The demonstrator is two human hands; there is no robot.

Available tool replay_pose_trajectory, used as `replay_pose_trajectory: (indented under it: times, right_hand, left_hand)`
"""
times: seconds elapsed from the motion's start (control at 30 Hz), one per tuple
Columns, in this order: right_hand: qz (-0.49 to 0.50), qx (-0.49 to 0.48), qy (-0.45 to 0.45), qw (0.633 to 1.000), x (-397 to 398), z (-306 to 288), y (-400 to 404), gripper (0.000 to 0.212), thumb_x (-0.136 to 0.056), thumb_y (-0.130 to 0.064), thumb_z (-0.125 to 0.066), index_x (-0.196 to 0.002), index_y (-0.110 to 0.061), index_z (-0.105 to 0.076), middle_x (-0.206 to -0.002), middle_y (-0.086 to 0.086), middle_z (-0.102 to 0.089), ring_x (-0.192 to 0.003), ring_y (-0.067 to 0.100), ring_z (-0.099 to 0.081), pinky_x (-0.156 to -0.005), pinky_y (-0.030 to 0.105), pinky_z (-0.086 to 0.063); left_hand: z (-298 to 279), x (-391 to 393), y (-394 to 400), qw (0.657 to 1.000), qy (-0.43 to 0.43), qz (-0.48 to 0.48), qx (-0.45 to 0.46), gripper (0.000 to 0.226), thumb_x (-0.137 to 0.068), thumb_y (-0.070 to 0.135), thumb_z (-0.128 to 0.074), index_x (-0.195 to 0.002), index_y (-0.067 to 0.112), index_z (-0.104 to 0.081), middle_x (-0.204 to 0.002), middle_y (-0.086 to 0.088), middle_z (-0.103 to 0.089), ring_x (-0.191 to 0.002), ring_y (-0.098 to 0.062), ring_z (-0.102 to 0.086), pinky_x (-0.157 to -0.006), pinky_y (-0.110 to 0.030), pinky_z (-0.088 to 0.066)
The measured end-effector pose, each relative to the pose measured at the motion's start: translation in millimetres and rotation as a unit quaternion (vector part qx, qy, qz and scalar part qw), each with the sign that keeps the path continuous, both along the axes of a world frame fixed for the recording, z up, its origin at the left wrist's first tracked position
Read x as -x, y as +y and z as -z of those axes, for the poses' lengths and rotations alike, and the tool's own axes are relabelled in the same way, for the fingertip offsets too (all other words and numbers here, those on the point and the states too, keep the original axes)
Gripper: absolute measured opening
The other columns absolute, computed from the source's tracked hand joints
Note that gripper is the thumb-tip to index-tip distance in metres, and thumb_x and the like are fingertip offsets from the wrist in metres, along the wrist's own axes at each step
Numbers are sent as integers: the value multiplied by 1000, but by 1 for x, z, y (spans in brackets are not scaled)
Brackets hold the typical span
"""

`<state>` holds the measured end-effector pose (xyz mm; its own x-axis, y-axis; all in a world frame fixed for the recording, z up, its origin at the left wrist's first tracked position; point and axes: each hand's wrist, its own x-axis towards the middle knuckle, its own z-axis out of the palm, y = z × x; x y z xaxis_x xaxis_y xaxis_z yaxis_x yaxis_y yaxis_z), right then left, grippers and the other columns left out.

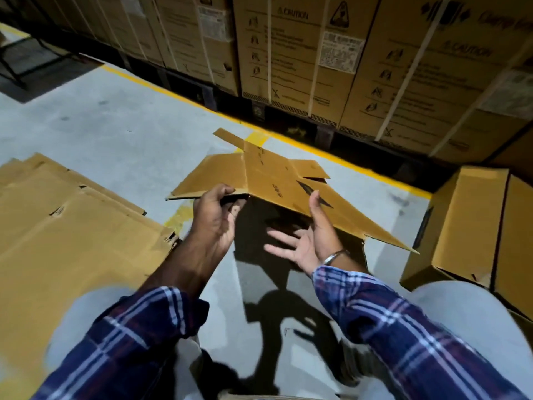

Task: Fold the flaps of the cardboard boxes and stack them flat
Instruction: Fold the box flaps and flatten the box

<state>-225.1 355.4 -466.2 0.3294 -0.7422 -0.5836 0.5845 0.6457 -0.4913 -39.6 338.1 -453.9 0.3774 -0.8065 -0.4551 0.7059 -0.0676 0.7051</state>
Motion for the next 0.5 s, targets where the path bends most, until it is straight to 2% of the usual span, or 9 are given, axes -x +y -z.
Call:
replay_pose_trajectory:
  times: [0.1, 0.2, 0.27, 0.33, 0.4, 0.5]
  right_hand:
    - [167, -28, -30, 985, -1, 8, -22, 78, -79, -50, -83, -142, -23, -46, -142, 17, -50, -115, 45, -61, -75, 59, -60]
    - [285, -47, 2, 957, 11, 2, -54, 52, -88, -23, -77, -135, -15, -55, -132, 16, -61, -111, 35, -64, -62, 46, -61]
    - [292, -35, 36, 955, 18, -2, -69, 47, -88, -4, -66, -133, -5, -54, -131, 21, -61, -106, 35, -66, -55, 45, -60]
    - [279, -15, 50, 959, 17, -7, -79, 41, -85, 6, -57, -125, 1, -55, -125, 24, -63, -103, 37, -66, -53, 48, -60]
    - [255, 14, 32, 966, 12, -21, -85, 27, -86, 9, -53, -111, -2, -55, -112, 23, -63, -101, 37, -66, -56, 51, -61]
    - [232, 53, -6, 971, 11, -44, -98, 16, -88, 12, -51, -97, -1, -55, -101, 21, -62, -98, 37, -65, -62, 54, -62]
  left_hand:
    - [-7, 10, 1, 1000, -14, 14, 17, 25, -92, -9, -48, -72, 4, -54, -77, -12, -55, -79, -26, -63, -88, -38, -59]
    - [-10, 13, 4, 999, -18, 17, 22, 26, -92, -10, -49, -71, 4, -55, -73, -10, -56, -76, -25, -64, -85, -40, -61]
    - [-14, 14, 6, 999, -22, 25, 23, 27, -92, -10, -49, -70, 3, -55, -72, -10, -56, -75, -24, -65, -81, -39, -64]
    - [-20, 10, 4, 999, -25, 22, 38, 27, -93, -8, -50, -71, 4, -56, -75, -10, -58, -80, -25, -65, -80, -39, -63]
    - [-26, 0, 1, 997, -8, 8, 82, 25, -97, -2, -55, -74, 6, -61, -87, -13, -64, -95, -30, -67, -92, -44, -60]
    - [-38, -12, 1, 988, 2, 23, 152, 8, -98, 13, -65, -91, 11, -69, -116, -20, -66, -122, -38, -64, -109, -48, -49]
